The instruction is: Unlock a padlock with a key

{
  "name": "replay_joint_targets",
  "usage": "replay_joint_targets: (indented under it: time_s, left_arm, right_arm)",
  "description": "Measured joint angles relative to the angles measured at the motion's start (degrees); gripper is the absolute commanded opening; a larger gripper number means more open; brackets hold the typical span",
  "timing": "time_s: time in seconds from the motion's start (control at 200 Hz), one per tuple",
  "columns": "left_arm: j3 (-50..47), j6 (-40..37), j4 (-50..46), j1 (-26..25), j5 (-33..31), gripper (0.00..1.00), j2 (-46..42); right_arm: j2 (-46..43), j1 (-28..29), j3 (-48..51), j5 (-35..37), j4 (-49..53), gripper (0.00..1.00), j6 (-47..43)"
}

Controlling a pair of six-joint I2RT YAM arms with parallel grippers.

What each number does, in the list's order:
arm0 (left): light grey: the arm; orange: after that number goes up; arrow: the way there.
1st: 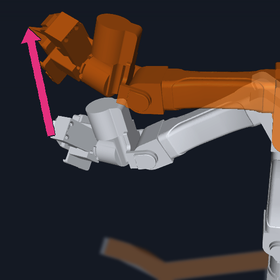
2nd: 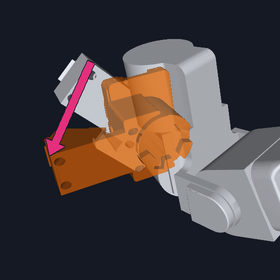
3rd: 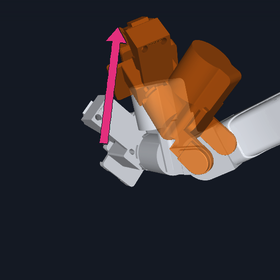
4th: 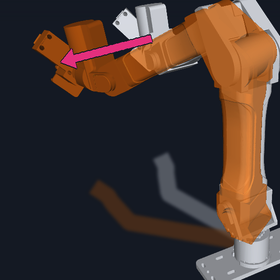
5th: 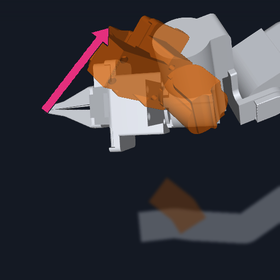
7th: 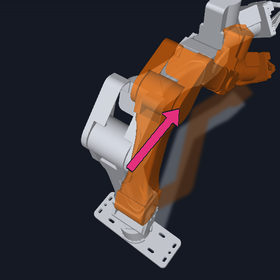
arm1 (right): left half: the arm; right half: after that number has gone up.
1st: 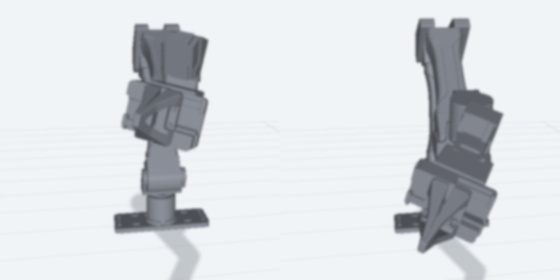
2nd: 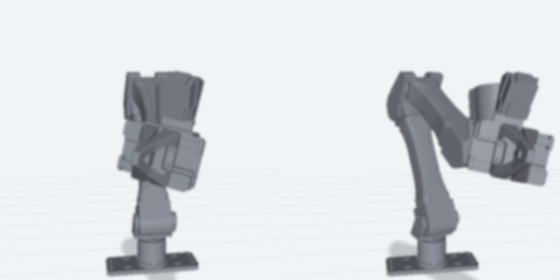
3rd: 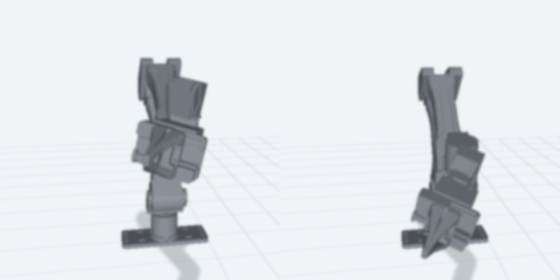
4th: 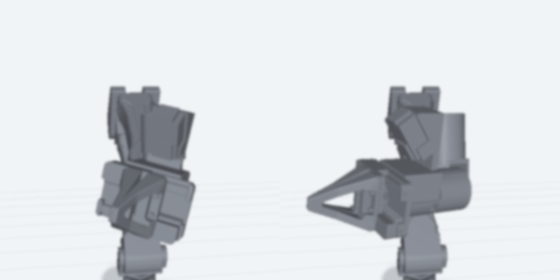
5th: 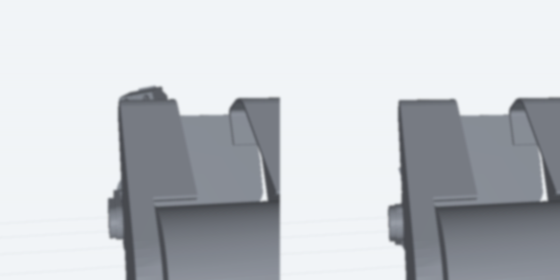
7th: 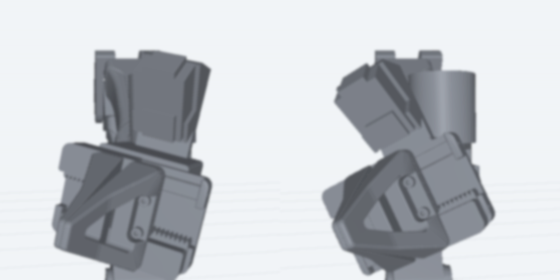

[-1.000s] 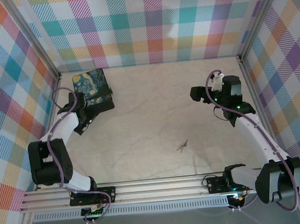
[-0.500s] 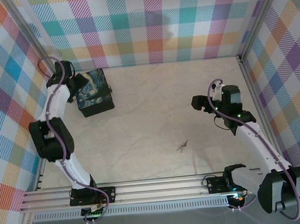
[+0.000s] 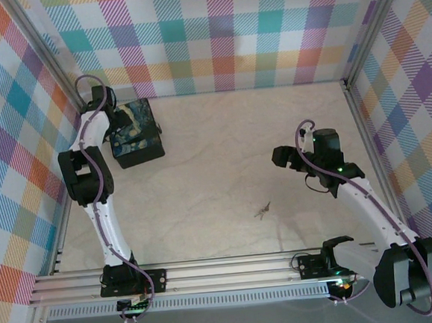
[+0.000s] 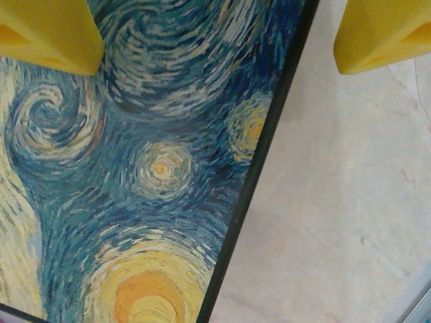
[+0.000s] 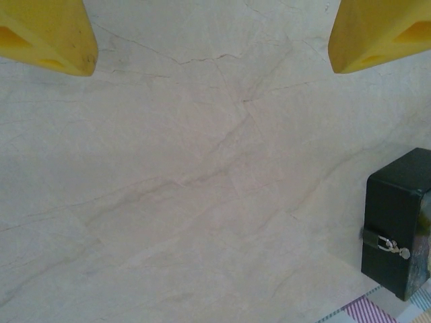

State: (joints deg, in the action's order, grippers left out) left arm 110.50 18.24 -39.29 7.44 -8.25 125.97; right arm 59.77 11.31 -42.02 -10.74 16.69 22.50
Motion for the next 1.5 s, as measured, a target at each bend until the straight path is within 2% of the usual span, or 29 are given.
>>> replay_joint_targets:
  time_s: [0.195, 0.295, 0.53, 0.65, 0.74, 0.94, 1.095, 1.185, 1.315, 1.42, 1.5]
  left_arm:
    - [-0.5, -11.8, 1.9, -1.5, 5.1, 0.83, 0.2]
    - [-1.0, -18.0, 3.7, -4.1, 7.4, 0.80, 0.2]
    - [-4.9, -29.3, 8.2, -17.4, 13.0, 0.80, -1.3]
    - [-8.6, -31.0, 9.9, -23.0, 15.1, 0.83, -3.7]
    - [-11.1, -30.7, 9.9, -24.6, 16.0, 0.84, -5.5]
    - [-13.7, -23.8, 7.4, -22.3, 13.9, 0.85, -10.3]
    - [-20.2, -9.7, 8.5, -21.7, 14.8, 0.84, -20.1]
    - [-27.9, -0.9, 9.0, -23.5, 13.7, 0.86, -26.9]
    - [-39.8, 9.8, 9.2, -28.5, 9.8, 0.90, -34.1]
    - [-45.8, 16.2, 9.4, -31.4, 8.1, 0.91, -37.0]
    - [-47.7, 19.8, 10.9, -31.7, 7.8, 0.92, -37.2]
  right_arm:
    - [0.6, 1.1, -0.1, 0.3, 0.4, 0.88, 0.0]
    - [0.8, 2.1, -0.2, 1.2, 1.6, 0.88, 0.0]
    - [-1.1, 2.7, -0.1, 2.2, 2.5, 0.87, 1.5]
    - [-0.5, 3.5, -0.2, 2.4, 2.5, 0.86, 2.3]
    - [1.8, 5.7, -0.9, 3.1, 2.7, 0.86, 2.3]
    - [6.9, 11.9, -3.8, 5.1, 2.1, 0.85, 2.1]
    - [9.2, 14.1, -3.8, 5.8, 0.0, 0.84, 2.6]
    - [11.0, 15.1, -3.8, 6.1, -1.8, 0.84, 2.9]
    - [14.2, 17.6, -4.1, 6.5, -3.3, 0.84, 3.3]
    - [15.8, 19.9, -4.3, 6.7, -3.8, 0.84, 3.3]
    - [16.0, 21.1, -4.3, 6.7, -3.8, 0.84, 3.3]
